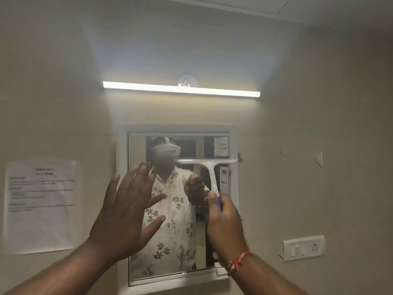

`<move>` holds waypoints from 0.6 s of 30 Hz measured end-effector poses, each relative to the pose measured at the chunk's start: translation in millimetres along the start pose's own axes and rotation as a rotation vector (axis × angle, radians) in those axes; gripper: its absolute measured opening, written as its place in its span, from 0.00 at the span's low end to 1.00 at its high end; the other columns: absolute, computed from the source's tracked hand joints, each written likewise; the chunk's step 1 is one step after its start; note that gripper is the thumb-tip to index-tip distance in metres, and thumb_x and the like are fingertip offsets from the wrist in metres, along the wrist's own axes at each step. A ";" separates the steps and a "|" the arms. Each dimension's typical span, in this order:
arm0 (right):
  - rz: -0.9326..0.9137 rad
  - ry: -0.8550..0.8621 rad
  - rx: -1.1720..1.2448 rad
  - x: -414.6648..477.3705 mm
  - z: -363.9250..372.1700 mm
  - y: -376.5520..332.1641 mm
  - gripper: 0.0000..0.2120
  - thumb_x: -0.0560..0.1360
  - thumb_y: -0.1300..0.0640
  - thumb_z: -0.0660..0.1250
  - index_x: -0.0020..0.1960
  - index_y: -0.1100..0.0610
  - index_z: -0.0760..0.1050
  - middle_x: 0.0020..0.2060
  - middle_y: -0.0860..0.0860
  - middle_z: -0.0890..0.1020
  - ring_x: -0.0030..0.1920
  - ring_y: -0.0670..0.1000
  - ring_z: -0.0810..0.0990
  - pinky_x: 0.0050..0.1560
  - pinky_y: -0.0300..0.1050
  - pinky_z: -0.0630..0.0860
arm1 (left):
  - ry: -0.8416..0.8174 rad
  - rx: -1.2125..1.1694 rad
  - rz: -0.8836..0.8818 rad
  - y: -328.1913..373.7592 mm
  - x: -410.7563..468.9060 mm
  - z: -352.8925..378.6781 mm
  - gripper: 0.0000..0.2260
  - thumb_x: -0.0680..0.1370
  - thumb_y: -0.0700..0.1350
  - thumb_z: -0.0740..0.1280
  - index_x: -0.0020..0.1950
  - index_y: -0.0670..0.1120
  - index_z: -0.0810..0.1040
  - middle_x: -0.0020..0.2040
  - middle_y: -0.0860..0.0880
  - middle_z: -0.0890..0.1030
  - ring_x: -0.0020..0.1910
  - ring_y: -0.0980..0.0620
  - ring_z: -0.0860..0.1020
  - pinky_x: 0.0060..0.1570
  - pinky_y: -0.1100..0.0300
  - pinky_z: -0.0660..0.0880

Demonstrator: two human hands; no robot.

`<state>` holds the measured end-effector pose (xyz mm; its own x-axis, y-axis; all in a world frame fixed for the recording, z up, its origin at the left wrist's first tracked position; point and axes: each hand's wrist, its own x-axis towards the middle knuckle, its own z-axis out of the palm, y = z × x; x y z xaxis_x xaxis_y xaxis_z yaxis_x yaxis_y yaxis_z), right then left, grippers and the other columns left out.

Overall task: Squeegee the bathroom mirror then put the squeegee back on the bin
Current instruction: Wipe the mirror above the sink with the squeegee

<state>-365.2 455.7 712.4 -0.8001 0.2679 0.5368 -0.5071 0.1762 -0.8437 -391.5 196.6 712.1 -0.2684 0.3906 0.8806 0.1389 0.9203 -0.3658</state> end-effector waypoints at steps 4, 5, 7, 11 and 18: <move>-0.015 -0.025 -0.014 36.4 0.5 -34.6 0.14 0.88 0.40 0.57 0.55 0.46 0.78 0.45 0.44 0.83 0.45 0.43 0.81 0.44 0.42 0.77 | 0.011 0.023 0.009 3.2 15.4 -3.4 0.46 0.84 0.69 0.63 0.92 0.39 0.59 0.95 0.39 0.52 0.94 0.35 0.54 0.88 0.25 0.59; -0.023 -0.025 -0.020 43.5 0.7 -41.0 0.15 0.88 0.40 0.57 0.54 0.46 0.78 0.45 0.46 0.83 0.45 0.46 0.82 0.45 0.45 0.80 | 0.015 0.031 0.009 4.2 17.7 -4.4 0.46 0.84 0.70 0.63 0.92 0.39 0.59 0.94 0.38 0.52 0.94 0.35 0.54 0.88 0.25 0.58; -0.047 -0.016 -0.041 55.9 -0.9 -51.2 0.16 0.88 0.41 0.57 0.54 0.48 0.78 0.47 0.51 0.84 0.45 0.50 0.83 0.43 0.45 0.80 | 0.024 0.038 0.008 7.3 21.5 -6.6 0.46 0.84 0.70 0.63 0.92 0.39 0.59 0.94 0.38 0.52 0.94 0.34 0.54 0.88 0.25 0.58; -0.060 -0.007 -0.065 75.6 -0.8 -58.3 0.17 0.88 0.41 0.58 0.56 0.51 0.79 0.47 0.52 0.85 0.44 0.50 0.83 0.40 0.43 0.77 | 0.021 0.033 0.003 10.4 25.0 -9.4 0.47 0.84 0.70 0.65 0.92 0.40 0.59 0.95 0.39 0.52 0.94 0.35 0.53 0.88 0.25 0.57; -0.058 0.002 -0.040 85.3 1.1 -61.8 0.14 0.89 0.42 0.58 0.53 0.50 0.75 0.44 0.46 0.80 0.41 0.43 0.77 0.38 0.37 0.72 | 0.032 0.038 0.001 12.6 27.1 -13.9 0.47 0.83 0.70 0.65 0.93 0.41 0.59 0.95 0.40 0.52 0.94 0.37 0.53 0.89 0.27 0.55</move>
<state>-402.5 466.6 810.4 -0.7692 0.2581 0.5846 -0.5390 0.2294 -0.8105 -383.7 218.5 735.5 -0.2374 0.3909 0.8893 0.1024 0.9204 -0.3772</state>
